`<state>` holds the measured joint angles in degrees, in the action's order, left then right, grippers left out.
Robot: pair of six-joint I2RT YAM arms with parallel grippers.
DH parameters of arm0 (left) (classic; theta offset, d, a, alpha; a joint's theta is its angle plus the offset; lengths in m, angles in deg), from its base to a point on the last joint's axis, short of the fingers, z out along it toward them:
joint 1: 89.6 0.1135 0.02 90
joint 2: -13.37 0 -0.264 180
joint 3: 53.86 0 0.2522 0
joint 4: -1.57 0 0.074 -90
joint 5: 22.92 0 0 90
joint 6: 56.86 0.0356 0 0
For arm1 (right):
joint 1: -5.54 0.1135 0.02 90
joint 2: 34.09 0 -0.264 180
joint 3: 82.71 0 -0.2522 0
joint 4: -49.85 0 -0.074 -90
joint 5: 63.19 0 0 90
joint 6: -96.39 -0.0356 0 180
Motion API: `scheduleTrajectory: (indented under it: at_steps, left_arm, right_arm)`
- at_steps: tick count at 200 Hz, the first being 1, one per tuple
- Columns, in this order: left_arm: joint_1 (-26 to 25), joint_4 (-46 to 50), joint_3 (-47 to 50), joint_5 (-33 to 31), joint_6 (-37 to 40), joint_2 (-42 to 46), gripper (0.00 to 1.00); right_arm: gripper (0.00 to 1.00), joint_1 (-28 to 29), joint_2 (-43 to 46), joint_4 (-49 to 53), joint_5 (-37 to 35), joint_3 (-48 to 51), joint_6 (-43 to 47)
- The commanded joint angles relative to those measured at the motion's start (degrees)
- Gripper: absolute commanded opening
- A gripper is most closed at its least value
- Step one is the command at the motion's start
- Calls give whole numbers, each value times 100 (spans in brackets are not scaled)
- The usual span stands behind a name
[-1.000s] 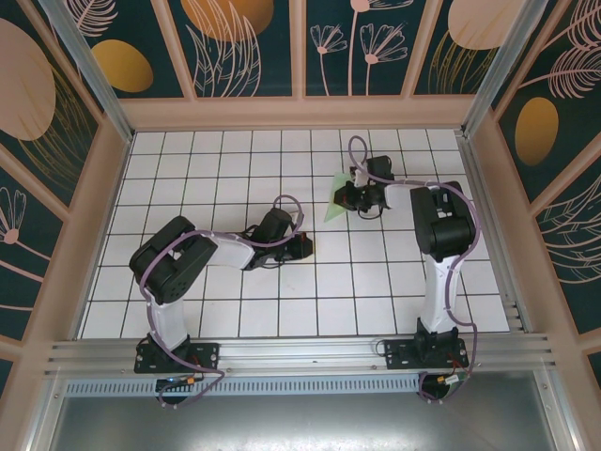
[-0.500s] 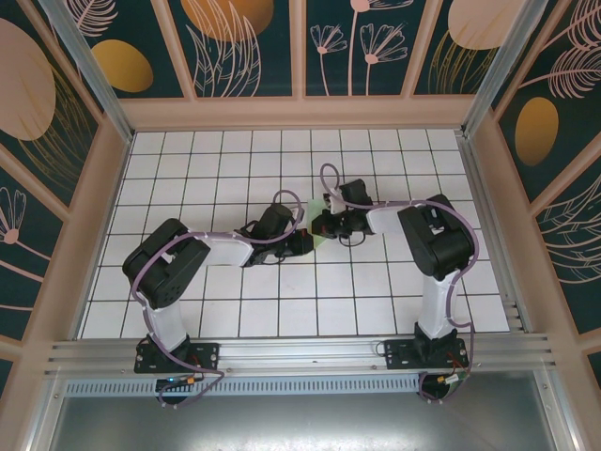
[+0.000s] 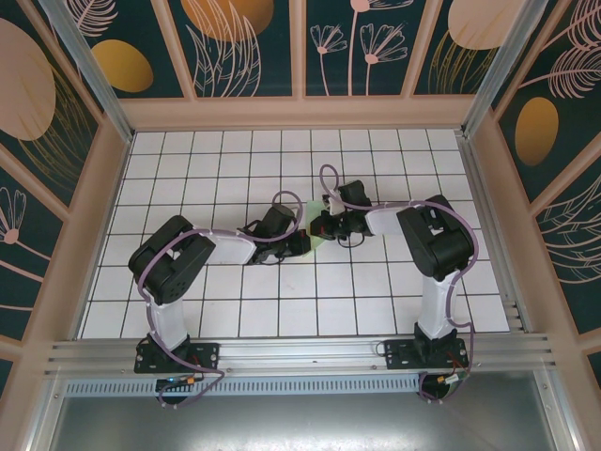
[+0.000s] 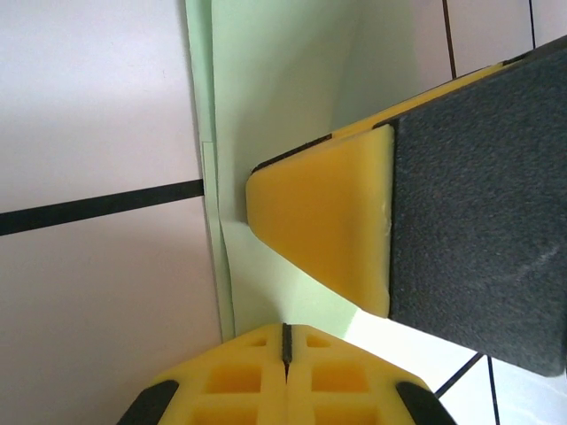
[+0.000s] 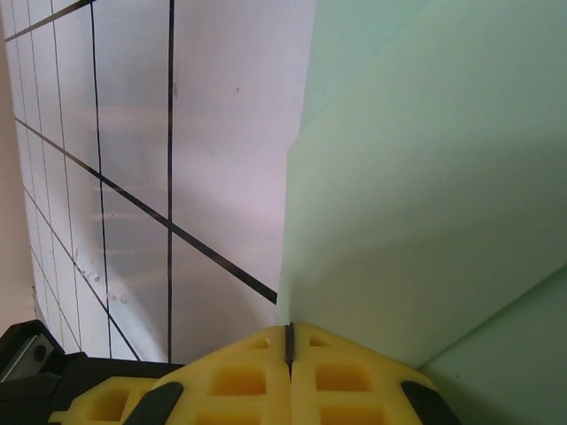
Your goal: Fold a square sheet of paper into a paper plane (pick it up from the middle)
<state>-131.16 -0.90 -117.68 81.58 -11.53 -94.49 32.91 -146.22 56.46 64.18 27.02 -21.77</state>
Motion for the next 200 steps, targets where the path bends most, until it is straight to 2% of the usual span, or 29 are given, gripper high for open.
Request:
scheduleTrajectory:
  at_steps: [1, 60, 114, 135, 162, 174, 200]
  left_arm:
    - [17, 786, 98, -178, 142, -263, 0]
    - [26, 889, 531, 126, 26, -260, 0]
    - [17, 820, 505, 216, 18, -241, 0]
    - [18, 618, 451, 302, 34, -105, 0]
    - [29, 586, -16, 298, 197, 92, 0]
    - [35, 584, -304, 237, 273, 210, 10]
    - [84, 612, -735, -247, 379, 582, 43]
  right_arm:
    - [0, -123, -50, 206, -55, -93, 300]
    - [0, -985, -645, 192, 192, -805, 685]
    - [0, -1487, -1110, 700, -213, -1701, 716]
    - [0, -1537, -1004, 898, -361, -1892, 632]
    - [10, -1492, -379, 832, -481, -1569, 243]
    - [17, -1433, -25, 818, -667, -1290, 43]
    - [33, -1264, 784, 466, -863, -394, -581]
